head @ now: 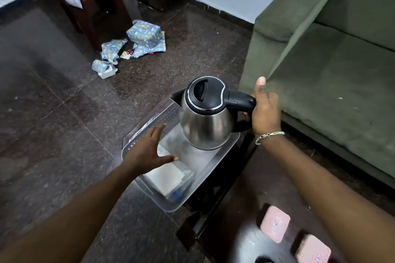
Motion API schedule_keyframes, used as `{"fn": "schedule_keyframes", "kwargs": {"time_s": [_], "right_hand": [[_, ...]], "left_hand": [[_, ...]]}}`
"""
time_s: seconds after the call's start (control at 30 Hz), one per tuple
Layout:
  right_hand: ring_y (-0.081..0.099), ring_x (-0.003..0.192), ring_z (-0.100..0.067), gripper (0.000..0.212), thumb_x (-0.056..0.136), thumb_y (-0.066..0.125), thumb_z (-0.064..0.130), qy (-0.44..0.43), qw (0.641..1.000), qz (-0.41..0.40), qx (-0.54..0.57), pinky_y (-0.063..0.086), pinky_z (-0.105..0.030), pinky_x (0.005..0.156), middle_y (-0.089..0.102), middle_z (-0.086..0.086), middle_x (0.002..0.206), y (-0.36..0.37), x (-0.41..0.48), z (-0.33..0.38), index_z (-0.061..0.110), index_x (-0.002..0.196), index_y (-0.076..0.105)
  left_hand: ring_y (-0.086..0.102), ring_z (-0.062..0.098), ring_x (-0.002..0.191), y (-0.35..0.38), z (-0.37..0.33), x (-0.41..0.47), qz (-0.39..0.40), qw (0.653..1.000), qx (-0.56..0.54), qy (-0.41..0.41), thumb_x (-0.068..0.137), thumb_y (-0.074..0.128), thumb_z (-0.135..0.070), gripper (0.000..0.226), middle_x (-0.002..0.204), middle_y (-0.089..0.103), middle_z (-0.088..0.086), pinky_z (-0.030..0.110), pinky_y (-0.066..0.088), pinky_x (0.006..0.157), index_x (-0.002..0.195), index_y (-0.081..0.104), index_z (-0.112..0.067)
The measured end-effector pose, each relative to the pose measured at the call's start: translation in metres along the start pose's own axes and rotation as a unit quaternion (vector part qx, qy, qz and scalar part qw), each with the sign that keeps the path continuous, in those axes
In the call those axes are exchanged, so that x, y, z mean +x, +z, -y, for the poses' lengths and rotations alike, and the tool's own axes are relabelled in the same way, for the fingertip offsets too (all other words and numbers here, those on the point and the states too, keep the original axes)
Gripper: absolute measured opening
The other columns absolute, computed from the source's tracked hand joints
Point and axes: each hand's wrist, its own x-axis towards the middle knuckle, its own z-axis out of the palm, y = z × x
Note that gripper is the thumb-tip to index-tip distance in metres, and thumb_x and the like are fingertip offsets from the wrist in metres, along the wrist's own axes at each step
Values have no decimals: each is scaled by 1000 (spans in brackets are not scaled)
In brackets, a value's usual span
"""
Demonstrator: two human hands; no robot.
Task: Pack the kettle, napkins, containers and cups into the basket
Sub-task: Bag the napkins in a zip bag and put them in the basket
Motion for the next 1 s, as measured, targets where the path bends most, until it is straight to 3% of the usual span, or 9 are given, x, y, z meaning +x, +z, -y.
{"fn": "schedule_keyframes", "kwargs": {"time_s": [0.1, 0.17, 0.3, 0.5, 0.6, 0.77, 0.87, 0.93, 1.0], "right_hand": [[29, 52, -14, 68, 101, 37, 62, 13, 1000, 19, 6, 26, -42, 51, 29, 2, 53, 24, -2, -23, 18, 50, 28], [27, 55, -20, 84, 95, 35, 73, 16, 999, 43, 13, 25, -50, 53, 28, -5, 56, 33, -3, -34, 0, 54, 28], [25, 54, -17, 90, 92, 35, 81, 14, 998, 60, 4, 24, -48, 51, 27, -3, 55, 46, -4, -50, -1, 55, 26], [28, 50, -16, 94, 92, 35, 80, 25, 998, 57, -8, 24, -44, 49, 28, -2, 50, 47, -3, -68, -6, 54, 31], [28, 49, -18, 88, 95, 35, 77, 21, 998, 61, -6, 27, -52, 49, 27, -3, 50, 48, -5, -71, 0, 52, 30], [38, 55, -18, 74, 98, 33, 72, 43, 997, 62, -26, 34, -42, 59, 41, 0, 56, 45, -14, -65, 12, 55, 43], [57, 93, -24, 51, 105, 31, 49, -13, 990, -13, -142, 38, -34, 87, 64, -2, 95, 39, -27, -60, 15, 96, 68], [51, 99, -25, 39, 106, 33, 42, -48, 977, -87, -187, 28, -27, 90, 59, -4, 105, 32, -47, -53, 14, 112, 59], [46, 91, -22, 31, 107, 35, 45, -75, 976, -118, -168, 30, -26, 86, 53, 1, 98, 30, -78, -45, 18, 104, 52]], "left_hand": [[46, 28, 146, 8, 17, -1, 46, 998, 39, 5, 73, 76, -78, 116, 164, 38, 5, 42, 44, 114, 160, 31, -16], [41, 28, 149, 12, 26, 0, 75, 996, 54, 17, 76, 80, -70, 111, 165, 36, 6, 41, 40, 119, 161, 32, -15], [27, 28, 156, 19, 42, 1, 113, 989, 89, 20, 75, 83, -65, 114, 169, 29, 9, 39, 26, 126, 163, 29, -16], [29, 34, 153, 27, 47, 5, 123, 981, 146, 16, 69, 87, -64, 122, 168, 28, 11, 47, 31, 123, 165, 26, -19], [30, 35, 146, 27, 47, 9, 131, 973, 191, 19, 67, 86, -66, 121, 164, 30, 9, 51, 34, 119, 164, 26, -24], [35, 29, 131, 26, 40, 15, 129, 963, 234, 43, 72, 85, -61, 86, 141, 42, 4, 51, 38, 106, 144, 49, -31], [35, 27, 127, 27, 36, 16, 117, 968, 217, 53, 80, 83, -50, 56, 133, 44, 0, 49, 37, 101, 128, 58, -33], [37, 24, 128, 25, 35, 17, 109, 972, 196, 64, 86, 80, -41, 35, 129, 50, -5, 47, 36, 97, 116, 63, -32], [44, 19, 127, 22, 36, 18, 115, 975, 176, 73, 90, 76, -35, 19, 119, 59, -11, 43, 33, 95, 105, 65, -30]]}}
